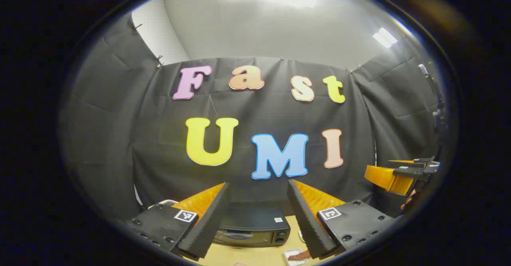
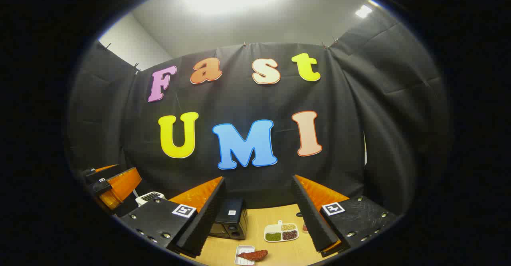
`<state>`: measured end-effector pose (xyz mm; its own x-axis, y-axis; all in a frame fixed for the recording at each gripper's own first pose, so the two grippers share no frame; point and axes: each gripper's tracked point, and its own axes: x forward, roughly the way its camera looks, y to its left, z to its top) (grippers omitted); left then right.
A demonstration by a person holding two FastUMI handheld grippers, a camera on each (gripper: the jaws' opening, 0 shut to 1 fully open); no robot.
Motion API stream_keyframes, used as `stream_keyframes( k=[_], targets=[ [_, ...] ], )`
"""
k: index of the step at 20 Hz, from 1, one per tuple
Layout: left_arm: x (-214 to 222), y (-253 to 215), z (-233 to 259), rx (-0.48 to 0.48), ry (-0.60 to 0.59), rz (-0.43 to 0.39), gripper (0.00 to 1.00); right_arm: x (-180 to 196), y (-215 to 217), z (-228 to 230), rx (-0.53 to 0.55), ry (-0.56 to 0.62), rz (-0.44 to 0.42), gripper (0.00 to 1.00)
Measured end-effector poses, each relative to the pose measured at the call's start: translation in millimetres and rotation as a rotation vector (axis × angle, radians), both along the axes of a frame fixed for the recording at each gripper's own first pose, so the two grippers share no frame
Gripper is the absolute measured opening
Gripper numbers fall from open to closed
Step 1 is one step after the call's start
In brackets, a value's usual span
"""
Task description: Open the electric oven with the left hand, put the food in, and close the electric oven.
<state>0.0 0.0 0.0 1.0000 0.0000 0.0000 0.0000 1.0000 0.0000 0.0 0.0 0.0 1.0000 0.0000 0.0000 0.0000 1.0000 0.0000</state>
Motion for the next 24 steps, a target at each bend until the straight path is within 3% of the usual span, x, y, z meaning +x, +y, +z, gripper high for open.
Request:
stream_keyframes(
  k=[3,5,10,11,17,18,19,20,21,24],
  targets=[
    [6,-6,-6,0.010,0.014,-0.013,0.99,1,-5,3,-0.021,-0.013,-0.010,0.99],
    [6,-5,-6,0.019,0.013,-0.009,0.92,1,-5,1,-0.007,-0.006,-0.007,0.99],
    [8,-4,-5,0.005,0.008,-0.001,0.94,4,-9,-6,0.021,0.016,-0.010,0.99],
    [9,-4,-6,0.006,0.010,0.003,0.91,3,-9,-8,0.018,0.018,-0.012,0.99],
    [13,2,-26,-0.007,0.042,0.011,0.99,5,-17,-20,0.019,0.042,-0.014,0.99],
    [14,4,-34,-0.009,0.051,0.014,0.91,5,-19,-20,0.016,0.043,-0.021,0.99],
    [15,6,-40,-0.010,0.061,0.018,0.92,7,-24,-21,0.006,0.044,-0.041,0.99],
    [18,8,-48,-0.009,0.072,0.019,0.99,7,-27,-20,0.001,0.044,-0.048,0.99],
    [20,10,-55,-0.004,0.080,0.019,0.92,5,-25,-20,0.002,0.043,-0.048,0.99],
    [26,8,-84,-0.011,0.134,-0.004,0.99,4,-30,-25,0.002,0.055,-0.056,0.99]
  ],
)
